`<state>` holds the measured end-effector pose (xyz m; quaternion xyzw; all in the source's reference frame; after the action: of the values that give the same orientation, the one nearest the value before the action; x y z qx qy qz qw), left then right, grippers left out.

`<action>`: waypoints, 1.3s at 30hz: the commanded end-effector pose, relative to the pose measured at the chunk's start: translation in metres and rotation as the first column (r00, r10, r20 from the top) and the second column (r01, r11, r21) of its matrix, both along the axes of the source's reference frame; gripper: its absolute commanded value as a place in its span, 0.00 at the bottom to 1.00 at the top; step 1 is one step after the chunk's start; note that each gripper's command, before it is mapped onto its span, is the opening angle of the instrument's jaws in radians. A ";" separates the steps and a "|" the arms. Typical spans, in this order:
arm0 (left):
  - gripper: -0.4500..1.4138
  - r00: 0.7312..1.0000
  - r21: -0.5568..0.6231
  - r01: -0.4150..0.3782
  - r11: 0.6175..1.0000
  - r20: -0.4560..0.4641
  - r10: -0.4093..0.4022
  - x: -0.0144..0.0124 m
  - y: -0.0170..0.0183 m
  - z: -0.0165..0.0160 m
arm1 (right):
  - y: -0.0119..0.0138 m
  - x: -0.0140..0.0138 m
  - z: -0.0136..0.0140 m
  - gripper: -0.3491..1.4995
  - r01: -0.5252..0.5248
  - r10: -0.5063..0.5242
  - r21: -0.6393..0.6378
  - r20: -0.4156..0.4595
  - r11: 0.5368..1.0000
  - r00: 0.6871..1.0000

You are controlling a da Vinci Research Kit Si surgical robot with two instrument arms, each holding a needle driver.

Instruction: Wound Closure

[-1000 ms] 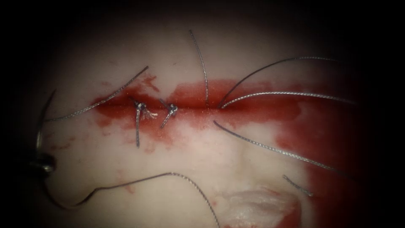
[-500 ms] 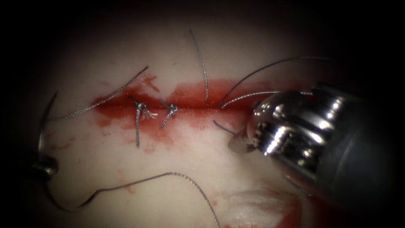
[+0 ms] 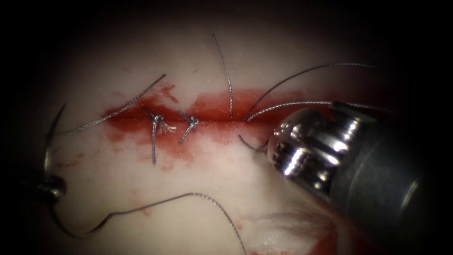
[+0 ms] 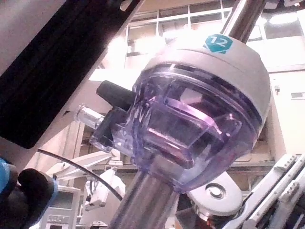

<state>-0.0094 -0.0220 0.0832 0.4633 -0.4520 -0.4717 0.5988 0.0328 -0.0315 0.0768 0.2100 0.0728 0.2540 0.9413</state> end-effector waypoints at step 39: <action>0.00 1.000 -0.006 0.003 1.000 0.004 -0.003 -0.0005 0.0012 -0.0005 | 0.0063 -0.0175 -0.0038 0.83 0.097 -0.084 -0.046 0.227 0.994 0.970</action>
<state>-0.0093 -0.0220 0.0831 0.4636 -0.4520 -0.4716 0.5986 0.0142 -0.0264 0.0731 0.1567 -0.0439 0.2363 0.9580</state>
